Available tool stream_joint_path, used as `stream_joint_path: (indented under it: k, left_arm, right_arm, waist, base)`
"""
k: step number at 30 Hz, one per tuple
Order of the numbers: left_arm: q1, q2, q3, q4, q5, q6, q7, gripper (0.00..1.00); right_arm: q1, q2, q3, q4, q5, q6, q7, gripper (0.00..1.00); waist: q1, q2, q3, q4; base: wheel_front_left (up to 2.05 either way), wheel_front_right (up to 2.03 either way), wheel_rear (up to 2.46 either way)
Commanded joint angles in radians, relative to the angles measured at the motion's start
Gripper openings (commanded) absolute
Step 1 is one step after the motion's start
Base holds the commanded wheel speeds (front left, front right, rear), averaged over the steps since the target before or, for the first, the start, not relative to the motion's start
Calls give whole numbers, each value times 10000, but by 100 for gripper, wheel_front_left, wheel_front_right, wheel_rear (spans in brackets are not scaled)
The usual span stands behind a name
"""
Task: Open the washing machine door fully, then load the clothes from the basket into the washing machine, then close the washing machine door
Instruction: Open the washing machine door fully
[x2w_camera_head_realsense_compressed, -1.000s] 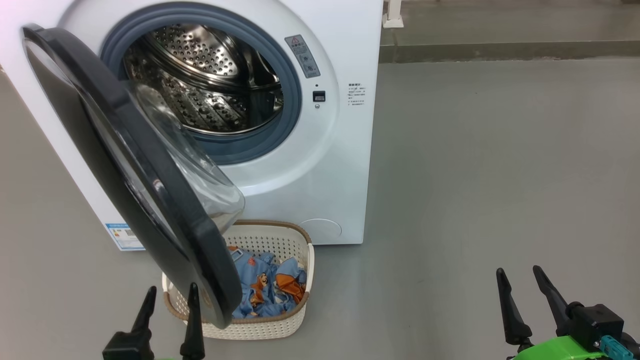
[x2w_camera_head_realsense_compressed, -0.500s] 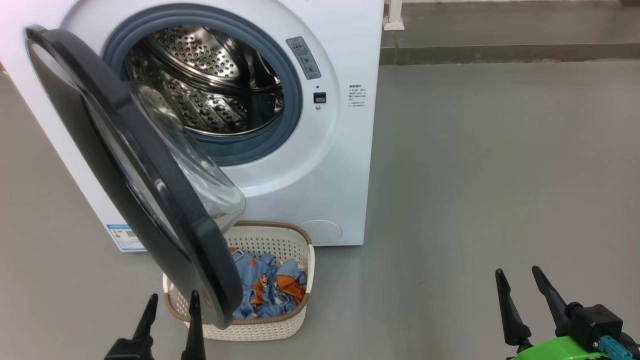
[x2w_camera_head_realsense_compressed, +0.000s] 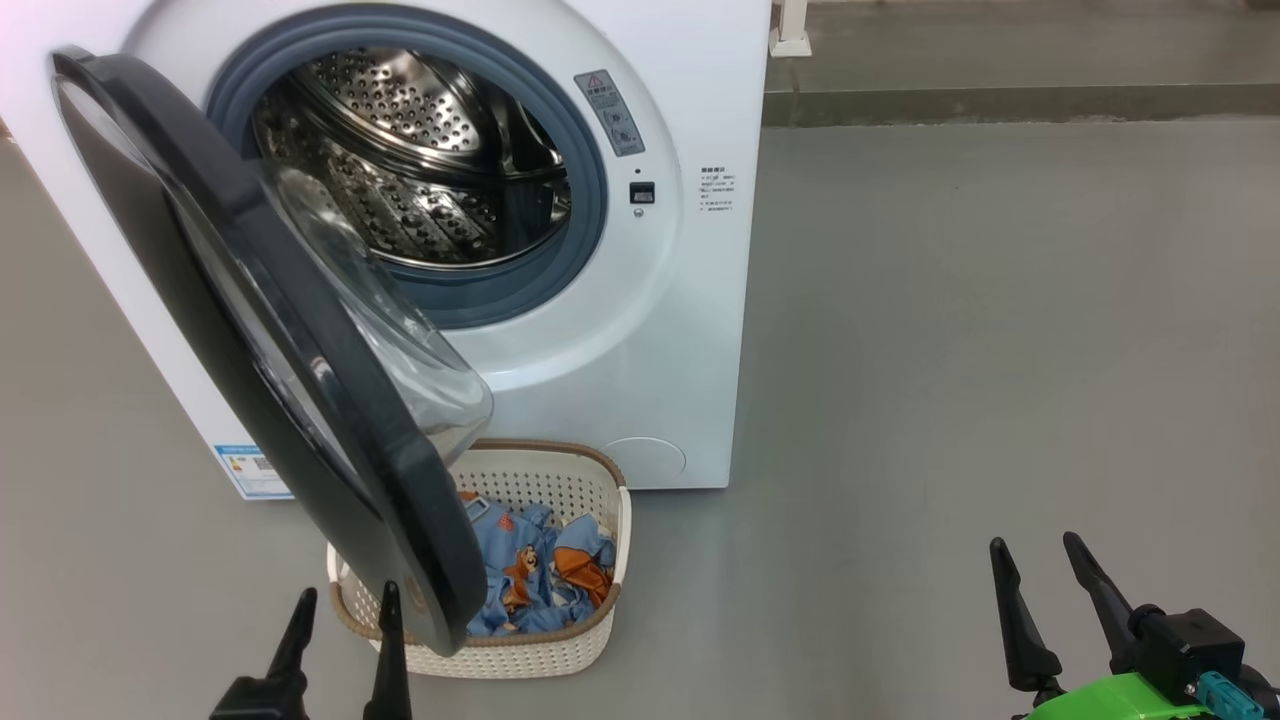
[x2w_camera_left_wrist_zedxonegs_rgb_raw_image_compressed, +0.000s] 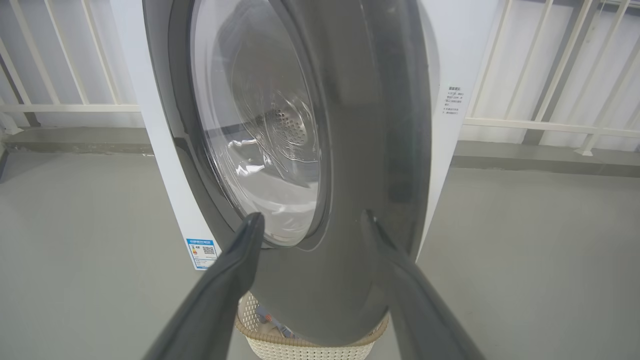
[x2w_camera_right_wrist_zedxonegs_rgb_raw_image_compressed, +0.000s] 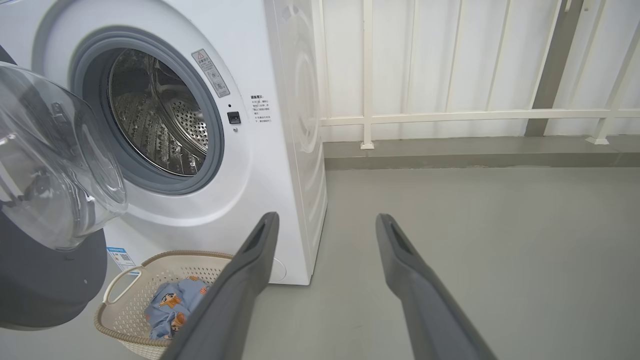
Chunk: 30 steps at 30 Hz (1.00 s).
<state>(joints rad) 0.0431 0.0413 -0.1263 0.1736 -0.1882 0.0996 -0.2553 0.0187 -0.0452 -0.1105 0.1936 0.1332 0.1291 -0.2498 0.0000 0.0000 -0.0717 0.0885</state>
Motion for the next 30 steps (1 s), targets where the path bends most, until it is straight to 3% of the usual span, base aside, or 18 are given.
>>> stream_joint_path:
  k: [1,14,15,17,30]
  left_arm:
    - [-220,89,273,-223,89,-15,-65,100]
    - [-204,89,243,-252,76,40,-65,100]
    - [-200,89,249,-252,77,34,-65,84]
    - [-197,89,274,-262,76,12,-65,0]
    - [-302,89,537,-883,-36,1,-65,0]
  right_arm:
    - [-187,-51,259,-245,-27,16,-120,100]
    - [-198,-51,285,-251,17,16,-120,100]
    - [-198,-51,291,-251,9,16,-120,100]
    - [-199,-51,303,-257,-2,16,-120,100]
    - [-234,-51,311,-258,-105,16,-120,100]
  waist:
    - [0,0,5,6]
    - [0,0,56,38]
    - [0,0,56,39]
    - [0,0,58,37]
    - [0,0,136,28]
  base:
    - [0,0,0]
    - [0,0,0]
    - [0,0,0]
    - [0,0,0]
    - [0,0,0]
